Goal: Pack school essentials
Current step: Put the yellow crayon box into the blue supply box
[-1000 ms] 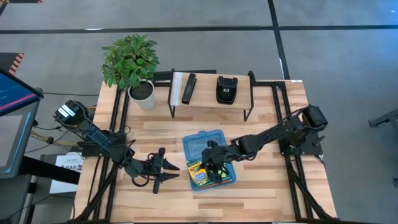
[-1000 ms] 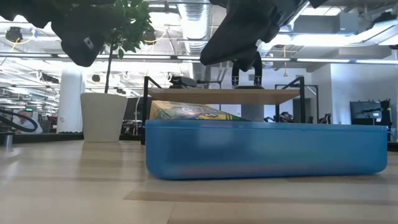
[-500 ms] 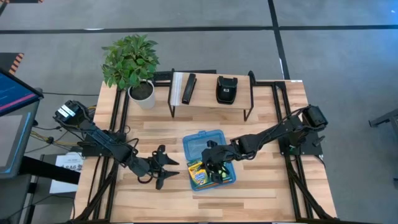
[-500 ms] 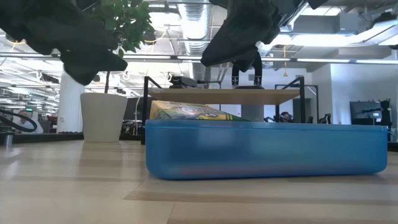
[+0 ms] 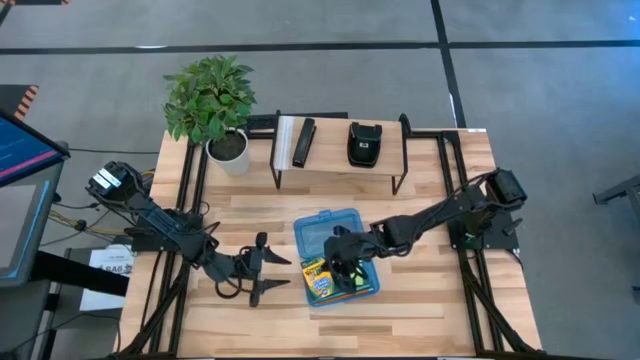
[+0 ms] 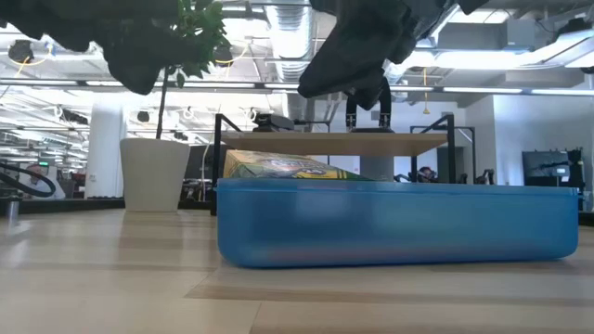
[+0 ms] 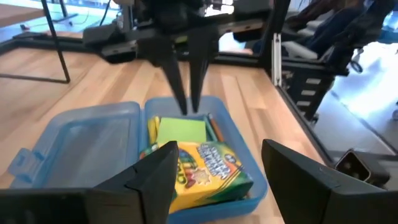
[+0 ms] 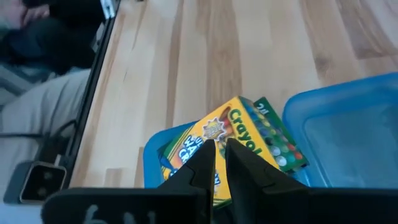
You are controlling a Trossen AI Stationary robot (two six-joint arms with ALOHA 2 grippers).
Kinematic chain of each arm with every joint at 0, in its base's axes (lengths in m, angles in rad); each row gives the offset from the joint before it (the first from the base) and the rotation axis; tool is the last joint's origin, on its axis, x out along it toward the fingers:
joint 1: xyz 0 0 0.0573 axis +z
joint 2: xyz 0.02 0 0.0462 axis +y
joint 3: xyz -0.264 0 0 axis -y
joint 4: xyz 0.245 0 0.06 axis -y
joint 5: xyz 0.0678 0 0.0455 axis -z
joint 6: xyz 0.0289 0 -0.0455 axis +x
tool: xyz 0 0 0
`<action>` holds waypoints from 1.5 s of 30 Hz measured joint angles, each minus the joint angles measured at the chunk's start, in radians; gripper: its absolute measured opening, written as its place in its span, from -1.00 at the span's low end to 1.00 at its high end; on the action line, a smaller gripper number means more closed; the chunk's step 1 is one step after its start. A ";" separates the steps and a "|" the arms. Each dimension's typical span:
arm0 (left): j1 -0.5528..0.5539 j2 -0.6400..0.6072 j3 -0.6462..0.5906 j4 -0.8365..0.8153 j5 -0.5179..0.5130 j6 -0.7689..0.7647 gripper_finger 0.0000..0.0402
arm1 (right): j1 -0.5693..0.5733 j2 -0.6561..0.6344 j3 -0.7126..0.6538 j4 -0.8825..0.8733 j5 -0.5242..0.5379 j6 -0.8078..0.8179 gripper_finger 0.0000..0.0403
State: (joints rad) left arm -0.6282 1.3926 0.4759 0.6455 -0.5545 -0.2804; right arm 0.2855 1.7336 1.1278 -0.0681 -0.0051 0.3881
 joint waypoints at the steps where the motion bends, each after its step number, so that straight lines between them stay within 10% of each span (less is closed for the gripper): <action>1: -0.002 0.000 0.000 0.009 0.000 0.000 0.09 | -0.001 0.000 0.000 0.001 0.000 0.017 -0.69; 10: -0.014 0.000 0.000 0.001 0.005 0.023 0.08 | 0.002 0.000 0.003 0.000 -0.026 0.032 -0.61; 23: 0.012 0.000 0.000 -0.097 0.001 0.015 0.08 | 0.014 0.010 0.041 -0.011 -0.020 0.029 0.31; 45: 0.116 0.221 0.118 -0.125 0.157 0.196 0.08 | -0.023 0.008 0.040 -0.277 0.012 0.033 0.34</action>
State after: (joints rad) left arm -0.5125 1.6139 0.5943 0.5210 -0.3977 -0.0843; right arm 0.2626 1.7416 1.1676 -0.3452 0.0071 0.4215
